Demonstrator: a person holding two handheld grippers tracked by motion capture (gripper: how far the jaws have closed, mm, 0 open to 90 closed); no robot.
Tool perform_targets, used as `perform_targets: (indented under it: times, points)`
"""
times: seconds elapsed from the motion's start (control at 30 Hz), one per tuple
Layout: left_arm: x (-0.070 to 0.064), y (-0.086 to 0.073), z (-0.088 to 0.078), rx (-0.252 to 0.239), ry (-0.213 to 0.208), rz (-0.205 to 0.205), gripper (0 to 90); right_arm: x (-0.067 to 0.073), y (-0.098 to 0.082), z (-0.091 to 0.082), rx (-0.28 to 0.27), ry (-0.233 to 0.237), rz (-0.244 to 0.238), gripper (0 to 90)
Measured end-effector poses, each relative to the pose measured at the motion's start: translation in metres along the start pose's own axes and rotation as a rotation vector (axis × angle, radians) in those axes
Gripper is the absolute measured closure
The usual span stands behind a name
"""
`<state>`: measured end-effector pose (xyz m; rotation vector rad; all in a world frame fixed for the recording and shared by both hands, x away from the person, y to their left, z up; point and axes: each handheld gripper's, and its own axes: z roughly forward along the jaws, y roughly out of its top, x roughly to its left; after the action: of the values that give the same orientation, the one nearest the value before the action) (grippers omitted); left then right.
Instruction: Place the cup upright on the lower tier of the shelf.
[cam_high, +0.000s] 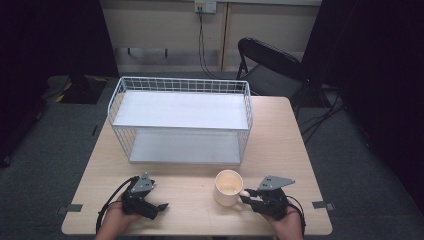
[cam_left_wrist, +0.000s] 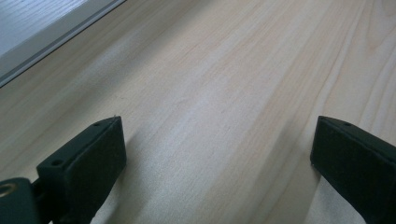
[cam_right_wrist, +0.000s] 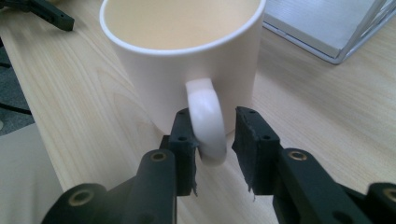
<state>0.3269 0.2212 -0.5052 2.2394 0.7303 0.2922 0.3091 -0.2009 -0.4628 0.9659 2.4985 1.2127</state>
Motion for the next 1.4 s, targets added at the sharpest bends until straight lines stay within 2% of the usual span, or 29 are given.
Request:
perform_targets:
  times: [0.17, 0.37, 0.47, 0.53, 0.6, 0.8, 1.13, 1.23, 1.4]
  points:
    - [0.000, 0.000, 0.000, 0.000, 0.000, 0.000, 3.1, 0.000, 0.000, 0.000, 0.010, 0.001, -0.008, 76.1]
    - [0.000, 0.000, 0.000, 0.000, 0.000, 0.000, 3.1, 0.002, 0.002, -0.001, 0.016, -0.025, -0.049, 79.5]
    - [0.000, 0.000, 0.000, -0.001, 0.000, -0.001, 3.1, 0.002, 0.003, -0.002, 0.007, -0.019, -0.048, 79.8]
    - [0.000, 0.000, 0.000, -0.001, 0.002, -0.001, 3.1, 0.003, 0.003, -0.003, 0.011, -0.040, -0.081, 80.0]
    - [0.000, 0.000, 0.000, -0.003, 0.004, -0.004, 3.1, 0.003, 0.004, -0.005, 0.009, -0.040, -0.070, 80.1]
    - [0.000, 0.000, 0.000, -0.002, 0.008, -0.007, 3.1, 0.003, 0.005, -0.008, -0.008, -0.063, -0.089, 80.3]
    - [0.000, 0.000, 0.000, -0.001, 0.009, -0.007, 2.5, 0.003, 0.009, -0.009, -0.034, -0.074, -0.087, 80.3]
    - [0.001, 0.001, 0.001, 0.015, 0.021, -0.009, 0.1, 0.004, 0.011, -0.009, -0.048, -0.079, -0.089, 80.4]
    - [0.001, 0.001, 0.001, 0.015, 0.021, -0.009, 0.0, 0.003, 0.017, -0.011, -0.075, -0.082, -0.077, 80.4]
